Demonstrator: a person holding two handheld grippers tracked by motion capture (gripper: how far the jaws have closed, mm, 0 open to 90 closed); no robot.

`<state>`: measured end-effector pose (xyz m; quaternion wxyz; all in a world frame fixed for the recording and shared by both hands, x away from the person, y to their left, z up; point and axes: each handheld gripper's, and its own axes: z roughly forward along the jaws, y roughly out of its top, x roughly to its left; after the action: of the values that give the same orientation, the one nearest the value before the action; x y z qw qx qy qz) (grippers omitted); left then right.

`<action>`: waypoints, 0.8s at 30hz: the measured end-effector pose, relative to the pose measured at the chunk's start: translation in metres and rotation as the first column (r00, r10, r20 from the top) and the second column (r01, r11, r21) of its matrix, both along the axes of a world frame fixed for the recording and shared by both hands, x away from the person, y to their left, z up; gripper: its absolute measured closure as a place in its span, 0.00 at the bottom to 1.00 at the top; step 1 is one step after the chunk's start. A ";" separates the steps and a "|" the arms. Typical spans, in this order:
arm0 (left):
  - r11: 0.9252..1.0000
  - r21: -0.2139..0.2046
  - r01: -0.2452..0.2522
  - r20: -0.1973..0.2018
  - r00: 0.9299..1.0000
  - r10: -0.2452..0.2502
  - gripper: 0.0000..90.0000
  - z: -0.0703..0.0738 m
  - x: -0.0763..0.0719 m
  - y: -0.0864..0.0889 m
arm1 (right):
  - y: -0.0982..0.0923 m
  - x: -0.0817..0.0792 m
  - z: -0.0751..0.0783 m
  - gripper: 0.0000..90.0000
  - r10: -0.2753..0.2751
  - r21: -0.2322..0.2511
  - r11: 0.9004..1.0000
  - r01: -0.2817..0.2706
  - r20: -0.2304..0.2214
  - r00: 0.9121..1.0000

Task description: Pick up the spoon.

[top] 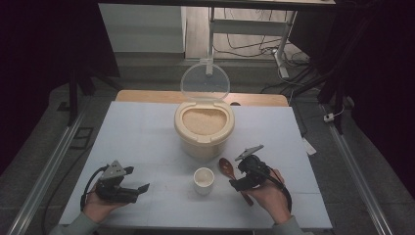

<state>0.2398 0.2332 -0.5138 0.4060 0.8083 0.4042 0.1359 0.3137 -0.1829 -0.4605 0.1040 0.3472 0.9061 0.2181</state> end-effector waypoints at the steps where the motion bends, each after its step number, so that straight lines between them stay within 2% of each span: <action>1: 1.000 0.000 0.000 0.000 1.000 0.000 0.13 0.000 0.000 0.000 | 0.001 0.001 -0.002 0.34 -0.003 -0.021 1.000 0.003 -0.008 1.000; 7: 1.000 0.005 0.002 -0.003 1.000 -0.002 0.13 -0.001 0.000 -0.001 | 0.005 0.001 -0.012 0.36 -0.009 -0.083 0.997 0.005 -0.049 0.999; 13: 1.000 0.003 0.004 -0.004 1.000 -0.004 0.13 -0.001 0.000 0.000 | 0.004 0.002 -0.020 0.40 -0.025 -0.114 0.993 0.015 -0.078 0.997; 15: 1.000 0.004 0.005 -0.006 1.000 -0.005 0.13 -0.001 0.000 0.000 | 0.004 0.002 -0.024 0.43 -0.031 -0.130 0.991 0.017 -0.103 0.994; 17: 1.000 0.008 0.006 -0.006 1.000 -0.006 0.13 -0.001 0.000 -0.001 | 0.004 0.003 -0.026 0.44 -0.034 -0.141 0.990 0.019 -0.103 0.994; 20: 1.000 0.008 0.006 -0.005 1.000 -0.006 0.13 -0.001 0.000 -0.001 | 0.005 0.003 -0.028 0.48 -0.033 -0.150 0.989 0.014 -0.126 0.992; 22: 1.000 0.008 0.006 -0.006 1.000 -0.006 0.13 -0.001 0.000 0.000 | 0.007 0.003 -0.030 0.52 -0.040 -0.165 0.986 0.019 -0.119 0.992; 23: 1.000 0.008 0.006 -0.006 1.000 -0.006 0.13 -0.001 0.000 0.000 | 0.007 0.003 -0.031 0.58 -0.044 -0.171 0.985 0.023 -0.123 0.991; 24: 1.000 0.008 0.006 -0.006 1.000 -0.006 0.13 -0.001 0.000 0.000 | 0.007 0.003 -0.031 0.58 -0.044 -0.171 0.985 0.023 -0.123 0.991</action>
<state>0.2396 0.2329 -0.5146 0.4021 0.8115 0.4022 0.1339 0.3164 -0.1756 -0.4917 0.0794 0.3654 0.9201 0.1163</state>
